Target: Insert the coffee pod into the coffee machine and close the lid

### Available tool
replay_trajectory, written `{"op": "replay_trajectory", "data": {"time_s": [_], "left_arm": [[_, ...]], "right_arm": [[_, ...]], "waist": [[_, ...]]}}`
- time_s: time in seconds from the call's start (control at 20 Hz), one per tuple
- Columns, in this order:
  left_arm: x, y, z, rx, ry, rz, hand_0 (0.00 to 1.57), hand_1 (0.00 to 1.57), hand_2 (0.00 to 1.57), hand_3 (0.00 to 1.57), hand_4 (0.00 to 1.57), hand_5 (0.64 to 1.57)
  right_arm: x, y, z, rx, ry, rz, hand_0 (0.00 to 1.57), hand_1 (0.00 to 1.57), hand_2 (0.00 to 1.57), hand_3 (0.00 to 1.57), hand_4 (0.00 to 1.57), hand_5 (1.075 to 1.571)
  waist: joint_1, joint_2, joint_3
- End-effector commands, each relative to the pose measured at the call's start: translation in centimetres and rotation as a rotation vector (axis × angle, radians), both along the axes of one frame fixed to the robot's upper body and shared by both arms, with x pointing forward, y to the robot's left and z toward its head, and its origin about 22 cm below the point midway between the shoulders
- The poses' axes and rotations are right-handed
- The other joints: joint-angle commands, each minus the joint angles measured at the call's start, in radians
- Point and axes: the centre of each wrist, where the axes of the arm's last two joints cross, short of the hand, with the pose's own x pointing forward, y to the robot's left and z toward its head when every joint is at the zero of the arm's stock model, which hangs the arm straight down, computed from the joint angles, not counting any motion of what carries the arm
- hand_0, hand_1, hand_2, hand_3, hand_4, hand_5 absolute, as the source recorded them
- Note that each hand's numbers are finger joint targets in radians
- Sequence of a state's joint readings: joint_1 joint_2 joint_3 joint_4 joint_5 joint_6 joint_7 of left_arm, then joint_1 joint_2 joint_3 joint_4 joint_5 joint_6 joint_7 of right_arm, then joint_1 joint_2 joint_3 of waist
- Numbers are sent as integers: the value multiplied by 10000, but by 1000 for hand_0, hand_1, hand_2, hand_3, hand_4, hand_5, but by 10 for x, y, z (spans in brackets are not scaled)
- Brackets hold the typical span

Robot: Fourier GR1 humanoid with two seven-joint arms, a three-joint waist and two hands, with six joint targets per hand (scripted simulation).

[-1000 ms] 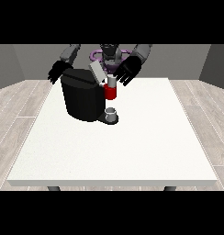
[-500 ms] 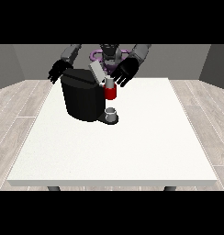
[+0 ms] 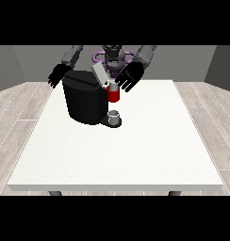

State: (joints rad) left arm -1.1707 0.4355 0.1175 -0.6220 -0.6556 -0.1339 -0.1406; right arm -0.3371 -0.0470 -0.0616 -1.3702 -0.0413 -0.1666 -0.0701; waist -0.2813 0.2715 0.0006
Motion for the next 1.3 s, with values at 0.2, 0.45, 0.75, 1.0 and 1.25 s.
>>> {"op": "replay_trajectory", "data": {"time_s": [0.2,0.45,0.75,1.0,1.25], "left_arm": [[2,8,7,-67,506,420,1230,1230,1274,1180,481,1571],[2,-9,-14,-121,383,182,1211,1211,1239,1123,460,1571],[1,-1,-17,232,573,42,1118,1118,1158,990,442,1571],[1,4,-5,545,210,249,1051,1051,1118,953,365,1571],[1,-1,7,507,94,12,1066,1066,1115,928,371,1571]], "right_arm": [[-13,13,-12,9,301,342,0,0,0,0,403,1571],[-5,-9,-5,-168,220,-50,0,0,0,0,380,1571],[-7,-2,-5,70,120,-126,0,0,0,0,431,1571],[-3,-3,3,78,-18,39,0,0,0,0,415,1571],[-7,-8,-16,-76,155,-256,0,0,0,0,411,1571]], "waist": [[-288,-178,-4],[-157,41,-4],[-28,-130,-5],[-112,-25,-5],[78,-47,-2]]}}
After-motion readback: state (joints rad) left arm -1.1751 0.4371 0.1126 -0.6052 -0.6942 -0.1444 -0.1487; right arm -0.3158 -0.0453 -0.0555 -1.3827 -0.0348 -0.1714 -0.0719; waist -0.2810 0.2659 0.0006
